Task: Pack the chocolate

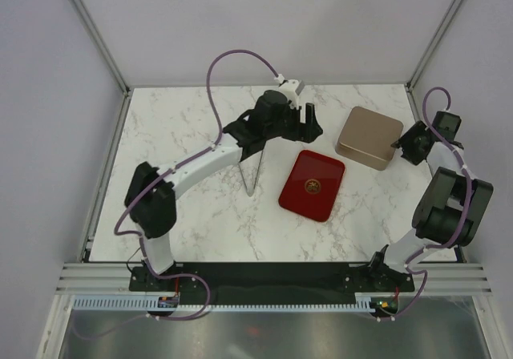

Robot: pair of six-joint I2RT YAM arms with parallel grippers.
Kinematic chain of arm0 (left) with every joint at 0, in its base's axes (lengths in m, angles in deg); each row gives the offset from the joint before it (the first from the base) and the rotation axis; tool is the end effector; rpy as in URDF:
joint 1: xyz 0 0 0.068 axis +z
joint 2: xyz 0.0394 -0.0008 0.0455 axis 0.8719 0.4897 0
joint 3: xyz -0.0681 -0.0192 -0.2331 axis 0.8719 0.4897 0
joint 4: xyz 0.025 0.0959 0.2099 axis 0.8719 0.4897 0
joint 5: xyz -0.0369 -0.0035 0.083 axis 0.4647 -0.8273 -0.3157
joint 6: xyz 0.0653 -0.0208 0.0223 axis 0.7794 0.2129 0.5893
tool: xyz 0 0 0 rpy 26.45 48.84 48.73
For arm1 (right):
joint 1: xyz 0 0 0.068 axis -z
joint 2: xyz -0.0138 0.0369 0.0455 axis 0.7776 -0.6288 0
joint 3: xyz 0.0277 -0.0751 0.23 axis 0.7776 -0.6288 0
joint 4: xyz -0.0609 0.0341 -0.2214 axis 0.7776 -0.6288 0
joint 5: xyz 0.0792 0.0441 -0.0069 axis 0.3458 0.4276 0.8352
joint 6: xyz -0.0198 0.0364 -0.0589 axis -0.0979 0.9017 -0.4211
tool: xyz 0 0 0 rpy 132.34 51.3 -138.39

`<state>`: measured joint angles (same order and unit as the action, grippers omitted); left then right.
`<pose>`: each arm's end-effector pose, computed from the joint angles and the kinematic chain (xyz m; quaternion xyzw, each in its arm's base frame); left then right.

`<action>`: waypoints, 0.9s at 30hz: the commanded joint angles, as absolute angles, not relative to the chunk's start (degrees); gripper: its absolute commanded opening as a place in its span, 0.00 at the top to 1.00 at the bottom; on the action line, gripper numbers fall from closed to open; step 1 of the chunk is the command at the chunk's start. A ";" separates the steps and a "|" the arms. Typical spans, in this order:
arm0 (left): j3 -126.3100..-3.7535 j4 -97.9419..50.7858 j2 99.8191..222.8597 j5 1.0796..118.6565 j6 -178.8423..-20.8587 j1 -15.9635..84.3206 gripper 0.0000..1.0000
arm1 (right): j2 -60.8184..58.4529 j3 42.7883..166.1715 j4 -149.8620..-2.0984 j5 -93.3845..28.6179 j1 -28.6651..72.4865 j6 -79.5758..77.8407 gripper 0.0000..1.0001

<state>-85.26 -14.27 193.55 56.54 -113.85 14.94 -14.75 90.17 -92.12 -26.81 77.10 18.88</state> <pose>0.3005 -0.3156 0.2872 0.1689 0.8133 -0.3530 0.4306 0.3070 -0.1349 0.1780 0.3786 0.8543 0.1096 0.3388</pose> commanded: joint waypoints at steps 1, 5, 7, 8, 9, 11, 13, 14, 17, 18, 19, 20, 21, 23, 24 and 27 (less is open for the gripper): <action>-81.03 -14.18 178.26 54.25 -108.58 15.15 0.16 | -11.16 96.77 -96.12 -34.30 69.88 17.02 0.46; -73.47 -10.94 167.08 50.30 -106.20 15.15 0.15 | -15.09 104.49 -96.57 -38.70 61.16 15.44 0.54; -68.64 -10.93 162.25 50.29 -106.20 15.06 0.15 | -17.82 107.41 -96.65 -38.62 57.04 14.21 0.61; -66.97 -9.19 157.70 46.02 -103.85 15.15 0.14 | -20.53 109.86 -96.92 -39.23 55.62 13.33 0.62; -63.56 -8.30 155.56 44.94 -103.48 15.06 0.13 | -21.78 110.92 -97.09 -39.58 54.22 11.93 0.63; -60.38 -7.85 149.34 42.39 -102.78 15.06 0.12 | -25.81 114.17 -96.83 -40.99 51.31 10.43 0.64; -56.42 -7.33 145.80 40.80 -102.51 15.15 0.12 | -28.90 116.29 -96.92 -41.08 48.50 8.94 0.64; -54.58 -7.15 143.00 39.67 -102.51 15.06 0.12 | -31.78 117.95 -97.01 -41.17 48.14 8.76 0.64; -51.94 -6.10 139.56 38.69 -102.86 15.06 0.11 | -35.75 119.81 -98.84 -42.56 47.96 7.88 0.65; -51.32 -6.01 137.89 38.51 -102.95 15.06 0.11 | -36.11 119.64 -99.46 -43.27 47.96 7.61 0.65; -50.96 -5.66 137.44 38.42 -102.95 15.06 0.11 | -36.29 119.29 -100.08 -44.67 47.96 7.52 0.65; -50.44 -5.39 137.00 37.99 -102.95 15.06 0.11 | -35.86 117.81 -101.04 -47.47 47.96 7.44 0.65; -50.26 -5.04 136.48 37.72 -102.95 15.06 0.11 | -35.42 116.57 -101.05 -48.54 48.05 7.26 0.65; -50.52 -3.99 136.21 37.20 -102.60 15.15 0.11 | -33.66 112.72 -101.74 -50.56 48.05 6.82 0.65; -50.52 -3.64 136.12 37.28 -102.51 15.15 0.11 | -33.13 111.65 -102.19 -53.01 48.31 6.91 0.65; -50.61 -2.75 135.42 37.02 -102.33 15.06 0.11 | -29.36 106.91 -102.46 -53.74 48.84 6.65 0.65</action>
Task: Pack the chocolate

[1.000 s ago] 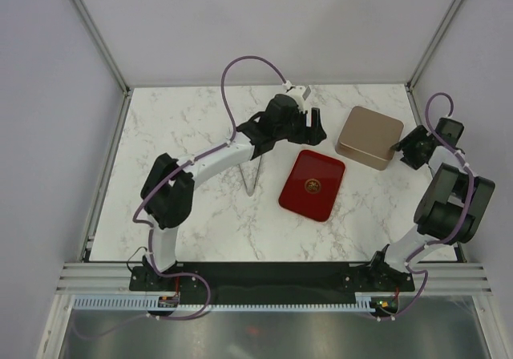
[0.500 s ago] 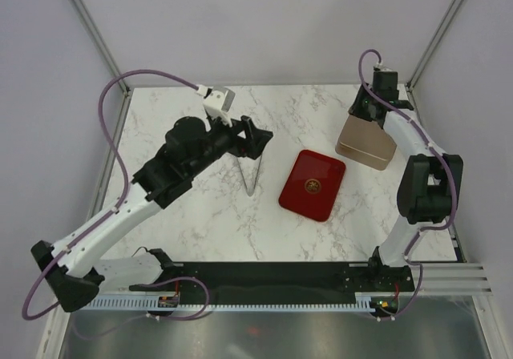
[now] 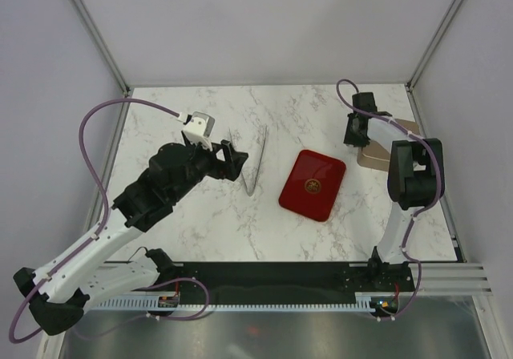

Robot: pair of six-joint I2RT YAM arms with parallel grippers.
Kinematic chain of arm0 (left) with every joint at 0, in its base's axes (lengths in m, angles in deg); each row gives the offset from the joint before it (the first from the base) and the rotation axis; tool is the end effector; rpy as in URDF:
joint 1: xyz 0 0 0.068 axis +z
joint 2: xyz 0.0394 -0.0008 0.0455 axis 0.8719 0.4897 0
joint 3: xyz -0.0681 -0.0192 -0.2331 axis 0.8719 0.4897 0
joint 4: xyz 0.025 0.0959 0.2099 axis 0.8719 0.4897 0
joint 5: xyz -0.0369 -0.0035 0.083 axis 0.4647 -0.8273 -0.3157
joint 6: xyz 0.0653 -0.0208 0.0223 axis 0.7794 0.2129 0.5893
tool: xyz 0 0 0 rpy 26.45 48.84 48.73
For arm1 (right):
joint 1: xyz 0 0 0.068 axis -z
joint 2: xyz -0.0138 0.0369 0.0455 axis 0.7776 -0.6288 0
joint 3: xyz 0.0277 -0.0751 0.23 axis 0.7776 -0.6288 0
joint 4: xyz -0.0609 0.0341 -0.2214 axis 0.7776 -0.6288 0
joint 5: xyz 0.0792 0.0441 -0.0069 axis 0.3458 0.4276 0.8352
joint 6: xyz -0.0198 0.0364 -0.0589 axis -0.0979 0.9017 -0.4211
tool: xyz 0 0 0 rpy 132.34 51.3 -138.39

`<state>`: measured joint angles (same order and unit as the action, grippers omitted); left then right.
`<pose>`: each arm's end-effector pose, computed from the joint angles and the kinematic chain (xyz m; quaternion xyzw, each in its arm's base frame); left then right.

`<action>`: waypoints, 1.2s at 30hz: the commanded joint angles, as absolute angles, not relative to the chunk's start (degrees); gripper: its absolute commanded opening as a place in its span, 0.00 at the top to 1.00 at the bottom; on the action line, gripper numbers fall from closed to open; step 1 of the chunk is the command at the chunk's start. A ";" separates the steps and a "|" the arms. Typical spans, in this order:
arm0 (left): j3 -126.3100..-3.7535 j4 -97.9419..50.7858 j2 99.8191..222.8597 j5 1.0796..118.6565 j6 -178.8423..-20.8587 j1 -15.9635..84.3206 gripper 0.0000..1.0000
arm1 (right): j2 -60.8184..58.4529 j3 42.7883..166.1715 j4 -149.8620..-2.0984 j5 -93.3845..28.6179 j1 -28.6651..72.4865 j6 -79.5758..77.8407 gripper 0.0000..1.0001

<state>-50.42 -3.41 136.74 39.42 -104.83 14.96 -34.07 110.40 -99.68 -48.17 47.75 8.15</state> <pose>0.1535 -0.1393 0.3533 0.1285 0.7612 -0.2557 0.5820 0.4001 0.0146 0.1520 0.1247 0.9477 -0.0197 0.2930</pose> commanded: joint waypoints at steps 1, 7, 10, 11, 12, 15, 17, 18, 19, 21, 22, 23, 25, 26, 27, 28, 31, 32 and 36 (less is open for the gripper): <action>-50.61 -2.58 135.15 36.93 -102.33 15.06 0.11 | -27.09 105.76 -101.67 -52.87 48.84 6.21 0.65; -51.92 -0.65 134.62 37.54 -102.68 15.15 0.11 | -20.76 106.62 -100.43 -43.65 48.75 5.41 0.56; -54.29 2.33 134.80 38.33 -102.77 15.06 0.10 | -15.84 108.12 -101.05 -38.72 48.23 5.77 0.43; -55.69 3.04 134.80 38.60 -102.86 15.06 0.09 | -14.42 108.30 -101.92 -38.27 47.96 6.11 0.35; -56.31 4.53 134.80 38.95 -102.95 15.06 0.08 | -13.02 108.39 -102.62 -37.66 47.53 6.38 0.03; -58.51 6.64 134.36 40.18 -103.56 15.06 0.06 | -6.87 107.69 -104.65 -33.97 46.91 8.75 0.02; -59.30 8.05 133.75 40.79 -104.09 15.06 0.02 | -1.68 105.41 -105.00 -31.69 46.38 11.02 0.02; -59.48 8.40 133.05 40.97 -104.18 15.06 0.00 | 0.25 104.53 -105.44 -31.67 45.77 11.47 0.02; -59.74 9.45 132.61 40.71 -104.70 15.06 0.00 | 4.10 102.78 -106.31 -31.76 45.68 11.74 0.02; -59.75 10.16 131.73 40.45 -105.32 15.06 0.00 | 8.86 100.14 -106.06 -32.29 45.33 14.45 0.02; -59.66 10.60 130.77 40.36 -105.93 15.15 0.00 | 13.84 97.08 -105.19 -31.59 45.24 15.08 0.02; -59.57 11.13 130.24 40.44 -106.20 15.06 0.00 | 16.33 95.57 -104.66 -30.89 45.15 15.69 0.02; -59.40 11.40 128.83 40.44 -106.99 15.06 0.00 | 22.73 92.23 -104.04 -30.62 45.15 15.96 0.02; -59.22 11.92 128.48 40.62 -107.08 15.06 0.00 | 24.60 91.52 -104.21 -30.88 45.15 16.22 0.02; -59.13 12.01 128.04 40.62 -107.08 15.15 0.00 | 26.27 90.73 -104.30 -30.97 45.15 16.57 0.02; -58.96 12.19 127.77 40.53 -107.25 15.06 0.00 | 29.42 89.42 -104.39 -30.36 45.15 16.58 0.02; -58.52 13.50 126.81 40.62 -107.95 15.15 0.00 | 34.08 88.00 -105.35 -29.31 45.24 16.40 0.02; -58.34 13.51 126.45 40.71 -108.05 15.06 0.00 | 35.06 87.91 -105.53 -29.04 45.24 16.23 0.02; -57.90 13.77 125.92 40.27 -108.92 15.06 0.00 | 38.23 87.91 -106.67 -29.30 45.15 13.42 0.02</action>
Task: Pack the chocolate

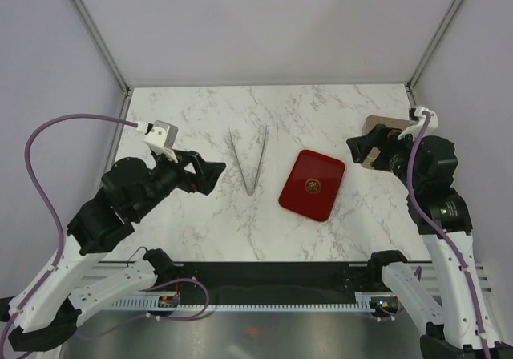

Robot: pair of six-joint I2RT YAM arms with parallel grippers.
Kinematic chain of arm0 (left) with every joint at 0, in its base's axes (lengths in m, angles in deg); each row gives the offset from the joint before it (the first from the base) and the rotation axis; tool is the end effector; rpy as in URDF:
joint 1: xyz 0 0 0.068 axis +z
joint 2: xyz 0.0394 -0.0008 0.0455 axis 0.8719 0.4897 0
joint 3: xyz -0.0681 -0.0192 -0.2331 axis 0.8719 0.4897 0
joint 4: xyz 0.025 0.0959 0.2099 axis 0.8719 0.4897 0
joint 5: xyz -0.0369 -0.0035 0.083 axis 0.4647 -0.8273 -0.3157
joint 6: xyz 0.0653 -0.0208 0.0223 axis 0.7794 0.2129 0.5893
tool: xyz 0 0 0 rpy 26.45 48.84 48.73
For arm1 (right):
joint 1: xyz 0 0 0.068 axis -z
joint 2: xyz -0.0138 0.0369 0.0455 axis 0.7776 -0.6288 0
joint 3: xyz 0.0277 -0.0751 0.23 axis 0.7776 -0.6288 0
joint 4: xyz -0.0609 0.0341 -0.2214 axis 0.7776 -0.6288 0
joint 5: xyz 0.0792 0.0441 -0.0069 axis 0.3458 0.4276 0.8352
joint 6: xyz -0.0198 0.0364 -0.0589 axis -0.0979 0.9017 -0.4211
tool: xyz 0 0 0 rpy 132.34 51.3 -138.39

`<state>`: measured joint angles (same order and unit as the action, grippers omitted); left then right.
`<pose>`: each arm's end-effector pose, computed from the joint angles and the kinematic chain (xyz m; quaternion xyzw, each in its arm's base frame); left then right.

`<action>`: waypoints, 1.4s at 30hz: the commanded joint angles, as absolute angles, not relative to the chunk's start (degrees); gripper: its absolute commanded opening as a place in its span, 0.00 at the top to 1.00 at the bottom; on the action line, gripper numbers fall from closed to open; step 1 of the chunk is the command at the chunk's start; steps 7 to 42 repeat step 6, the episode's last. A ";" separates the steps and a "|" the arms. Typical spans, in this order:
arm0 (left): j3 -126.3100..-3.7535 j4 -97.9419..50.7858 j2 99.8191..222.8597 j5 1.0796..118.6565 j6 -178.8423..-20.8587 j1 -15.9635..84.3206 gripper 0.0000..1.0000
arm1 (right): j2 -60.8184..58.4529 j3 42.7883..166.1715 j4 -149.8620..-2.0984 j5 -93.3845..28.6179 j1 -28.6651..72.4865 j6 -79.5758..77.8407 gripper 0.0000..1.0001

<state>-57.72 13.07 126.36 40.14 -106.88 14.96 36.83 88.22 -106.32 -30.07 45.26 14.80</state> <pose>0.1077 -0.0933 0.3847 0.1165 0.7566 -0.2752 0.5816 0.1639 0.0270 0.3570 0.0621 0.7877 0.2153 0.5738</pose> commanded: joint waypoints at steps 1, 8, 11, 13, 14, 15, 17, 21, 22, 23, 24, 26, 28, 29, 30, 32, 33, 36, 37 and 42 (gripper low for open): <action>-57.99 13.86 126.01 40.09 -109.01 15.06 0.00 | 38.41 87.91 -107.20 -29.56 45.15 13.50 0.02; -58.69 13.77 126.62 39.92 -109.01 15.06 0.00 | 38.94 87.56 -107.46 -27.63 45.24 14.12 0.02; -58.69 13.77 126.62 39.92 -109.01 15.06 0.00 | 38.94 87.56 -107.46 -27.63 45.24 14.12 0.02; -58.69 13.77 126.62 39.92 -109.01 15.06 0.00 | 38.94 87.56 -107.46 -27.63 45.24 14.12 0.02; -58.69 13.77 126.62 39.92 -109.01 15.06 0.00 | 38.94 87.56 -107.46 -27.63 45.24 14.12 0.02; -58.69 13.77 126.62 39.92 -109.01 15.06 0.00 | 38.94 87.56 -107.46 -27.63 45.24 14.12 0.02; -58.69 13.77 126.62 39.92 -109.01 15.06 0.00 | 38.94 87.56 -107.46 -27.63 45.24 14.12 0.02; -58.69 13.77 126.62 39.92 -109.01 15.06 0.00 | 38.94 87.56 -107.46 -27.63 45.24 14.12 0.02; -58.69 13.77 126.62 39.92 -109.01 15.06 0.00 | 38.94 87.56 -107.46 -27.63 45.24 14.12 0.02; -58.69 13.77 126.62 39.92 -109.01 15.06 0.00 | 38.94 87.56 -107.46 -27.63 45.24 14.12 0.02; -58.69 13.77 126.62 39.92 -109.01 15.06 0.00 | 38.94 87.56 -107.46 -27.63 45.24 14.12 0.02; -58.69 13.77 126.62 39.92 -109.01 15.06 0.00 | 38.94 87.56 -107.46 -27.63 45.24 14.12 0.02; -58.69 13.77 126.62 39.92 -109.01 15.06 0.00 | 38.94 87.56 -107.46 -27.63 45.24 14.12 0.02; -58.69 13.77 126.62 39.92 -109.01 15.06 0.00 | 38.94 87.56 -107.46 -27.63 45.24 14.12 0.02; -58.69 13.77 126.62 39.92 -109.01 15.06 0.00 | 38.94 87.56 -107.46 -27.63 45.24 14.12 0.02; -58.69 13.77 126.62 39.92 -109.01 15.06 0.00 | 38.94 87.56 -107.46 -27.63 45.24 14.12 0.02; -58.69 13.77 126.62 39.92 -109.01 15.06 0.00 | 38.94 87.56 -107.46 -27.63 45.24 14.12 0.02; -58.69 13.77 126.62 39.92 -109.01 15.06 0.00 | 38.94 87.56 -107.46 -27.63 45.24 14.12 0.02; -58.69 13.77 126.62 39.92 -109.01 15.06 0.00 | 38.94 87.56 -107.46 -27.63 45.24 14.12 0.02; -58.69 13.77 126.62 39.92 -109.01 15.06 0.00 | 38.94 87.56 -107.46 -27.63 45.24 14.12 0.02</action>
